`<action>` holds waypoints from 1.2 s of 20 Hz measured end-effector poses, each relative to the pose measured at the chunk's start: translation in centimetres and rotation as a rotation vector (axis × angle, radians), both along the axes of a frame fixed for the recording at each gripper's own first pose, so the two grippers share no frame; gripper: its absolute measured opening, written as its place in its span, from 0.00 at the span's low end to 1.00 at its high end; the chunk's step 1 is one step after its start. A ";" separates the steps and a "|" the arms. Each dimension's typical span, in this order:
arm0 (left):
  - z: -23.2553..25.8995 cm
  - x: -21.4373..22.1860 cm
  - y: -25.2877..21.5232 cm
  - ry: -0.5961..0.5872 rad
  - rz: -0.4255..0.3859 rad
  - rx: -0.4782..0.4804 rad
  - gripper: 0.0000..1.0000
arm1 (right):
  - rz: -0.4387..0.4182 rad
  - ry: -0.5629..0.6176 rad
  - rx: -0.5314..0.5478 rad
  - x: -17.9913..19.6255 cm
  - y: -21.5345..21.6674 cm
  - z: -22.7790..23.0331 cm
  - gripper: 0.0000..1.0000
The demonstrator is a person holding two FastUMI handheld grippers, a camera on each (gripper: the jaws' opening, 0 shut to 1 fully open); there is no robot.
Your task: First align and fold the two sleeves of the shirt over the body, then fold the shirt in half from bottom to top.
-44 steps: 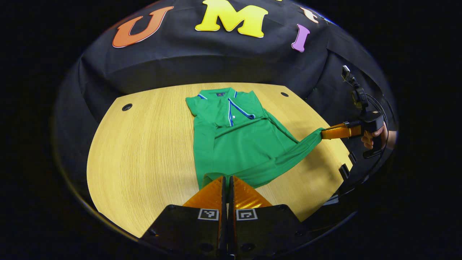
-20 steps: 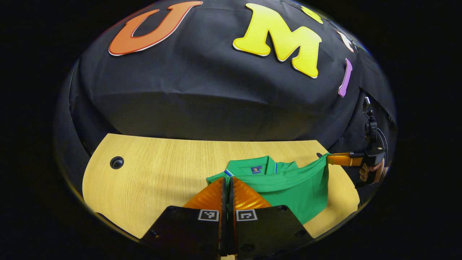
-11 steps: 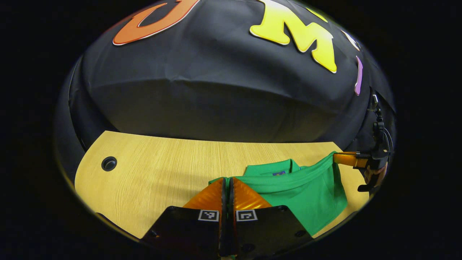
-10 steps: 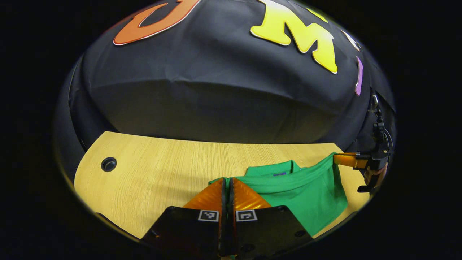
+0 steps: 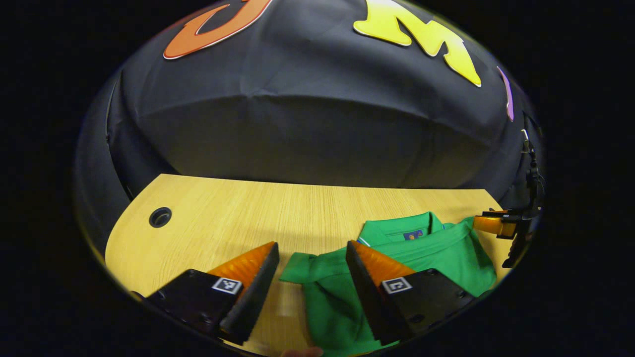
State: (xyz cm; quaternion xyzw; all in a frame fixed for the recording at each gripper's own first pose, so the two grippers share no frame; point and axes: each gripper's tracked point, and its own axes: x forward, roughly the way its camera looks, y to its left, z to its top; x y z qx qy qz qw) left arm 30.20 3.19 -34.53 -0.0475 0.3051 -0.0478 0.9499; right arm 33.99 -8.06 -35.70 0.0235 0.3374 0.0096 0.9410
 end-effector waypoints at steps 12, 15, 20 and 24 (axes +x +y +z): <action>24.1 -9.7 1.5 -0.340 0.093 0.048 0.99 | 0.002 -0.293 -0.084 -12.2 2.2 20.8 0.96; 29.7 -13.6 -0.3 -0.418 0.066 0.063 0.98 | 0.007 -0.390 -0.074 -16.9 3.7 26.4 0.93; 35.4 -21.8 -4.3 -0.510 0.033 0.020 0.98 | 0.036 -0.463 -0.028 -25.3 6.5 31.2 0.93; 35.9 -26.9 -5.6 -0.546 0.004 0.021 0.98 | 0.009 -0.534 -0.077 -30.1 5.6 33.1 0.93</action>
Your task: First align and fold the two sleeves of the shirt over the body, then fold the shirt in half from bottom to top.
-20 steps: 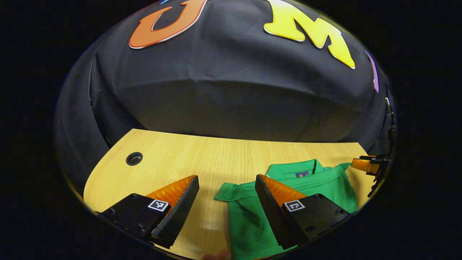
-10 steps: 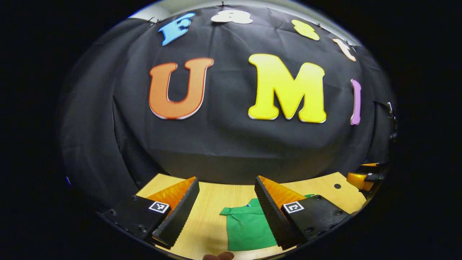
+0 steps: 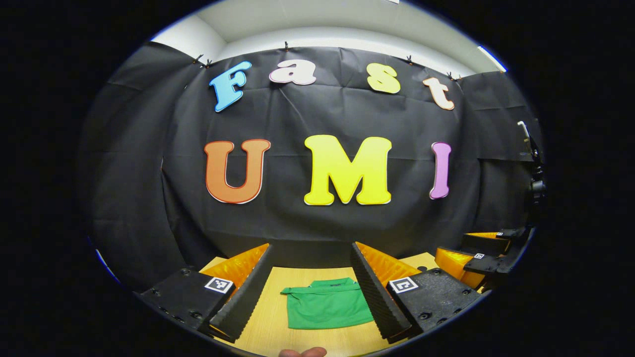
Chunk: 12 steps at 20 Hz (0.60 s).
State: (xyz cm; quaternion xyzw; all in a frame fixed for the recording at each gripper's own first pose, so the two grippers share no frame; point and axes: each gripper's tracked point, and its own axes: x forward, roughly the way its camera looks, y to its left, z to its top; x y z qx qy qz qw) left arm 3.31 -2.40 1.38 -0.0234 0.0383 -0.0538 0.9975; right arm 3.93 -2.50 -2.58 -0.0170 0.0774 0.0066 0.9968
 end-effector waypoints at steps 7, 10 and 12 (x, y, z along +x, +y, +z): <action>-2.7 -2.9 0.5 0.044 0.041 -0.001 0.99 | -0.032 -0.102 -0.022 -4.8 0.3 1.3 0.93; -2.8 -3.0 0.3 0.044 0.045 -0.010 0.99 | -0.026 -0.085 -0.018 -4.6 0.5 1.0 0.93; -2.8 -2.9 0.3 0.039 0.050 -0.001 0.99 | -0.025 -0.085 0.000 -4.3 0.7 1.1 0.95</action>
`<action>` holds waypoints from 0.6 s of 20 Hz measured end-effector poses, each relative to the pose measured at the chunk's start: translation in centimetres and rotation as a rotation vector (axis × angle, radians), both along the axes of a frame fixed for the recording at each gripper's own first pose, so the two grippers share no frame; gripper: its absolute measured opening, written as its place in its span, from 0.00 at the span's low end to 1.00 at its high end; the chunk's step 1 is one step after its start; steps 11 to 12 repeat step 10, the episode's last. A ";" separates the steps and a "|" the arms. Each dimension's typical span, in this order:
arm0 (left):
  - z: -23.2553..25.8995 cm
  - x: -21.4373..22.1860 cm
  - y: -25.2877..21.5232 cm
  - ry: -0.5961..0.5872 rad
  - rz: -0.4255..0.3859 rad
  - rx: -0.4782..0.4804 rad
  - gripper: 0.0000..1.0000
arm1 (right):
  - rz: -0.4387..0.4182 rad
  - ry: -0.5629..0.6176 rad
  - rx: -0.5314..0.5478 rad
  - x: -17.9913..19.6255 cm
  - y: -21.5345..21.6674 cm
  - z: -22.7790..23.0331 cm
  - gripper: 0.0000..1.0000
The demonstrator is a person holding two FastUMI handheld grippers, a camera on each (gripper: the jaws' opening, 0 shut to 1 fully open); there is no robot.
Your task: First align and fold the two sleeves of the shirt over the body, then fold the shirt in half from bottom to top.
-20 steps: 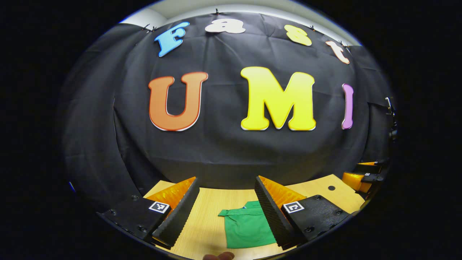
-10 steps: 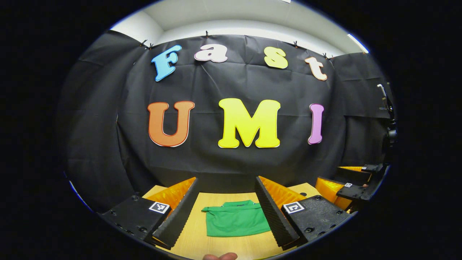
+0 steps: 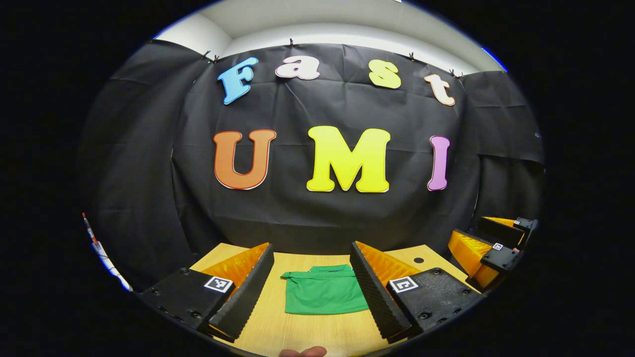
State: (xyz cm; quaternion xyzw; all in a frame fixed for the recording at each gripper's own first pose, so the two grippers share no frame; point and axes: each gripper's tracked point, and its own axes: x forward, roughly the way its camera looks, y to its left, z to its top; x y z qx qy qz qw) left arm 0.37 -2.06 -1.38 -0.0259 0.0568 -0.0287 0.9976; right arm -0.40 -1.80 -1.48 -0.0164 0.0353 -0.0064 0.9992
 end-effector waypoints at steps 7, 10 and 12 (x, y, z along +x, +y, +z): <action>0.5 0.6 -1.2 -0.021 -0.028 0.032 0.98 | 0.018 0.017 0.021 0.9 0.2 -0.5 0.93; 0.5 1.1 -1.3 -0.027 -0.026 0.036 0.99 | 0.014 0.019 0.016 1.5 -0.1 -0.3 0.95; 0.5 1.1 -1.3 -0.027 -0.026 0.036 0.99 | 0.014 0.019 0.016 1.5 -0.1 -0.3 0.95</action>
